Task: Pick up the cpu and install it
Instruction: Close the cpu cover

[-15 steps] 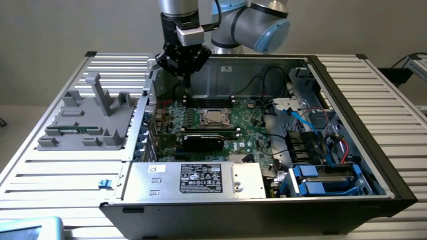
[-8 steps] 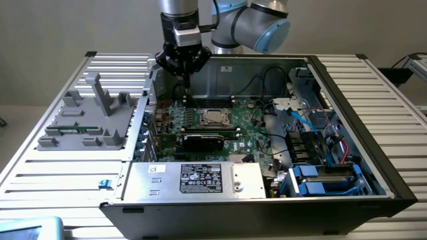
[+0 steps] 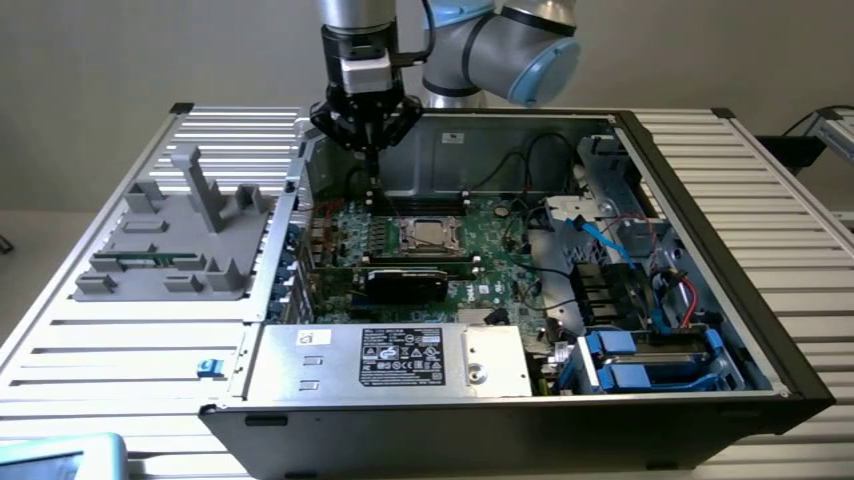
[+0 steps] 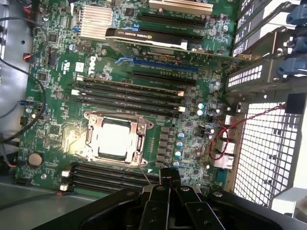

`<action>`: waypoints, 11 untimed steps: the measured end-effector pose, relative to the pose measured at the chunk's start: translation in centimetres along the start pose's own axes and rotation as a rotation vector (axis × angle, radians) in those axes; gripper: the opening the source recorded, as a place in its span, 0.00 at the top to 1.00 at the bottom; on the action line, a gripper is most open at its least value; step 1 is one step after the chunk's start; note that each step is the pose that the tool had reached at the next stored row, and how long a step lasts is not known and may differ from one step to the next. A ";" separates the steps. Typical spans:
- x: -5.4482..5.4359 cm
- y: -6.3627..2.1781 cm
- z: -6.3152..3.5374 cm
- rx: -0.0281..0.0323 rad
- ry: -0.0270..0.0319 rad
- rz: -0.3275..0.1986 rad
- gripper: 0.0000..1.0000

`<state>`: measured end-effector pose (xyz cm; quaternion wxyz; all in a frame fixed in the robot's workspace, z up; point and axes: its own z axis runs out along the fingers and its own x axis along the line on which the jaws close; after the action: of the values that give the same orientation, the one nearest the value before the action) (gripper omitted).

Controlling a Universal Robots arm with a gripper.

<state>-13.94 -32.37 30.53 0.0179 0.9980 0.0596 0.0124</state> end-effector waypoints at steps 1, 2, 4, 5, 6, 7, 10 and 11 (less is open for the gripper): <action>0.0 0.00 0.00 -0.0003 -0.0005 0.013 0.89; 0.0 0.00 0.00 -0.0006 -0.0010 0.026 0.89; 0.0 0.00 0.00 -0.0012 -0.0019 0.051 0.89; 0.0 0.00 0.00 -0.0015 -0.0024 0.064 0.89; 0.0 0.00 0.00 -0.0018 -0.0029 0.077 0.89; 0.0 0.00 0.00 -0.0020 -0.0034 0.090 0.89; 0.0 0.00 0.00 -0.0024 -0.0040 0.105 0.89; 0.0 0.00 0.00 -0.0024 -0.0040 0.105 0.89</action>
<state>-13.94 -32.37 30.53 0.0185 0.9997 0.0071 0.0114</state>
